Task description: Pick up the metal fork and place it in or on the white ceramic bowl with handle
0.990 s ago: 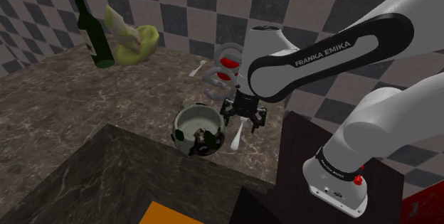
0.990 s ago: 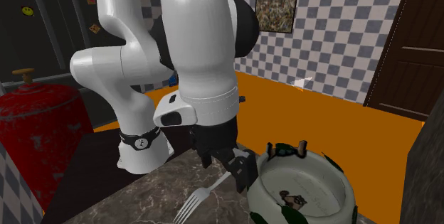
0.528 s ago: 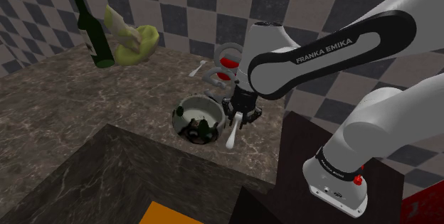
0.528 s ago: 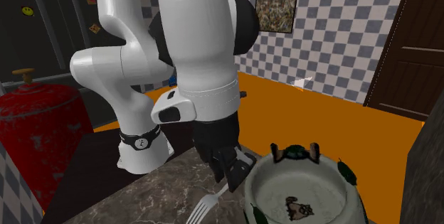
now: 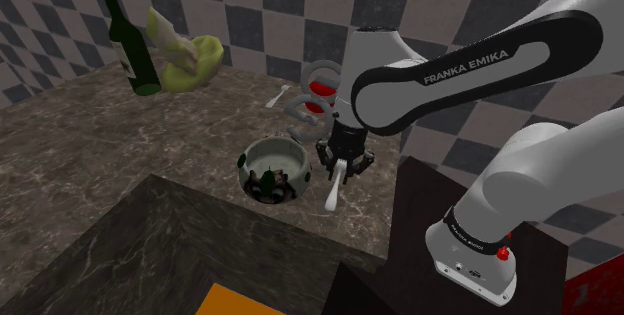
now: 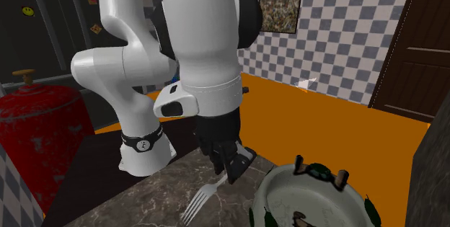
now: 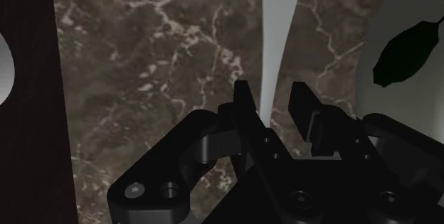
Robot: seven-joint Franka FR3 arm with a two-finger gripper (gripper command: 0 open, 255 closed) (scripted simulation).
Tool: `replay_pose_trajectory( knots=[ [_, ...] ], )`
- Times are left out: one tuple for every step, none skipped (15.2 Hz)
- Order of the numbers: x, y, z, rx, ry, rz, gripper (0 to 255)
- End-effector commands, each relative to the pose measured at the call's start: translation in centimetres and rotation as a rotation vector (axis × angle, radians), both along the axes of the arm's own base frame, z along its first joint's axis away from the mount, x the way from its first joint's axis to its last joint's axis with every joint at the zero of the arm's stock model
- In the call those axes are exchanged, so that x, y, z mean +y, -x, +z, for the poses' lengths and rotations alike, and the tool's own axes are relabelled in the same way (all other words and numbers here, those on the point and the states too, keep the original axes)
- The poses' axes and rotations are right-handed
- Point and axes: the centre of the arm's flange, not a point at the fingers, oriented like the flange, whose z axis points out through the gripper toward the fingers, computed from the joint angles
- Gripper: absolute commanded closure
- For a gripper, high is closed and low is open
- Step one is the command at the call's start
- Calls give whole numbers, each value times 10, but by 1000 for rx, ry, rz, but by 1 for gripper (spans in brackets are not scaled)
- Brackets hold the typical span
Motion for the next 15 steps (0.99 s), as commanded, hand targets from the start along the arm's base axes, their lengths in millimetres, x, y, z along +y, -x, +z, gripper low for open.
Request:
replay_pose_trajectory(
  knots=[
    [1,1,9,1,0,0,255],
    [1,1,15,1,0,0,255],
    [1,1,20,1,0,0,255],
    [1,1,25,1,0,0,255],
    [1,1,30,1,0,0,255],
    [1,1,36,1,0,0,255],
    [1,1,41,1,0,0,255],
    [1,1,46,1,0,0,255],
    [1,1,52,1,0,0,255],
    [1,1,57,1,0,0,255],
    [1,1,62,1,0,0,255],
    [1,1,67,1,0,0,255],
    [1,1,73,1,0,0,255],
    [1,1,78,1,0,0,255],
    [1,1,83,1,0,0,255]
  ],
)
